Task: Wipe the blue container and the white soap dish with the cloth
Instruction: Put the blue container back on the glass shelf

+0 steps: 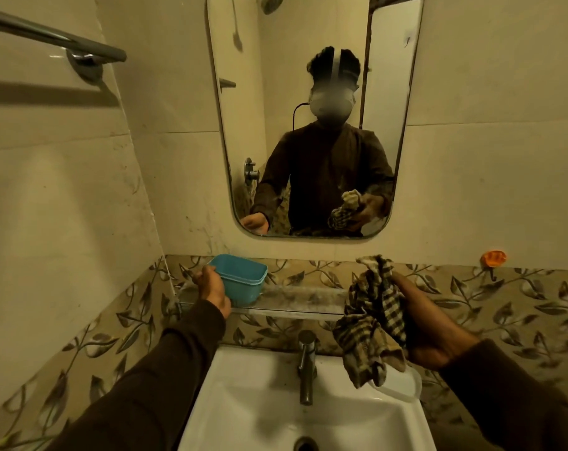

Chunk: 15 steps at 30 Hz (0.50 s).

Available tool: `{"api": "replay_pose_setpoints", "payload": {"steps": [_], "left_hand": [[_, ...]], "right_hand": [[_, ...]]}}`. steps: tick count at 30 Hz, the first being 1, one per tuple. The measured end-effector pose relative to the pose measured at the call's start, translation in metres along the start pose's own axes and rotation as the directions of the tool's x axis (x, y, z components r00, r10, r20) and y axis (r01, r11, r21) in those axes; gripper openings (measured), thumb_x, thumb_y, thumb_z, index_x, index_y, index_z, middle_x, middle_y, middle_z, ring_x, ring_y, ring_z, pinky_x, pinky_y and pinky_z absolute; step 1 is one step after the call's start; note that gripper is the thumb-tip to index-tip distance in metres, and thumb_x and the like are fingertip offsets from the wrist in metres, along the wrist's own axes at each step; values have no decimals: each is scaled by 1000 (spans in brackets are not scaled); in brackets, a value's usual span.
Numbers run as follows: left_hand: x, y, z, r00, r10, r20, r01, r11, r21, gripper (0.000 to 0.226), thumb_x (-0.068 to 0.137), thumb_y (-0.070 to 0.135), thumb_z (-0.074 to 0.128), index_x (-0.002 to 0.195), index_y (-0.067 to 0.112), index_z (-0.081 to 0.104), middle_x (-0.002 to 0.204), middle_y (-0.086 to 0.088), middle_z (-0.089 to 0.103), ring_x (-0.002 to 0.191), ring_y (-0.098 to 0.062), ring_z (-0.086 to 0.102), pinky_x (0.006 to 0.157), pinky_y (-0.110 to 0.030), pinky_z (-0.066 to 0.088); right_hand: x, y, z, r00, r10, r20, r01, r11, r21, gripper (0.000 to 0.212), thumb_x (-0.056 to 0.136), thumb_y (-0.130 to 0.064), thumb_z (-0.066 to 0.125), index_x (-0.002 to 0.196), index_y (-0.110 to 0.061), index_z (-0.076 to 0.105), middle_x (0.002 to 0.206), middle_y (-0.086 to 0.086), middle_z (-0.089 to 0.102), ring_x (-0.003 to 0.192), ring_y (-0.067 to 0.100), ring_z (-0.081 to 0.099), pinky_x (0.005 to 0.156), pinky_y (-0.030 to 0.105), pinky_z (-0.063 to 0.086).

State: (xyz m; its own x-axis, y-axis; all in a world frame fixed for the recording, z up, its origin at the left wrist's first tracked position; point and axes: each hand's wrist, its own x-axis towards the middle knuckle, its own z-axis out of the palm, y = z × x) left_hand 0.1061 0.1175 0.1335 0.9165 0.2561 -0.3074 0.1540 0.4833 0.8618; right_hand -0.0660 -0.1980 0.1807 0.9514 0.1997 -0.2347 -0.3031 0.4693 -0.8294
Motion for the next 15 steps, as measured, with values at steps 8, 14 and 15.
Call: {"api": "replay_pose_setpoints", "payload": {"steps": [8,14,15], "left_hand": [[5,-7,2,987,89,-134,-73,991,116,41,101,16,37,139,7,46,137,-24,56,119,-41,59,97,-54,54],[-12,-7,6,930,304,-209,-215,907,362,46,99,13,46,145,13,42,149,-22,41,125,-39,53,95,-43,50],[-20,-9,8,897,398,-193,-285,853,437,46,99,12,49,145,14,44,151,-21,38,129,-39,49,99,-45,50]], "right_hand": [[-1,19,-26,996,59,-71,-60,998,-8,55,88,-51,57,119,-7,67,123,24,64,108,37,64,97,49,48],[6,26,-44,986,65,-153,-60,998,37,55,84,-50,59,112,-4,70,118,26,66,103,39,66,88,49,54],[7,27,-46,984,60,-168,-52,997,50,54,86,-47,58,114,-2,68,117,26,66,102,39,67,88,49,54]]}}
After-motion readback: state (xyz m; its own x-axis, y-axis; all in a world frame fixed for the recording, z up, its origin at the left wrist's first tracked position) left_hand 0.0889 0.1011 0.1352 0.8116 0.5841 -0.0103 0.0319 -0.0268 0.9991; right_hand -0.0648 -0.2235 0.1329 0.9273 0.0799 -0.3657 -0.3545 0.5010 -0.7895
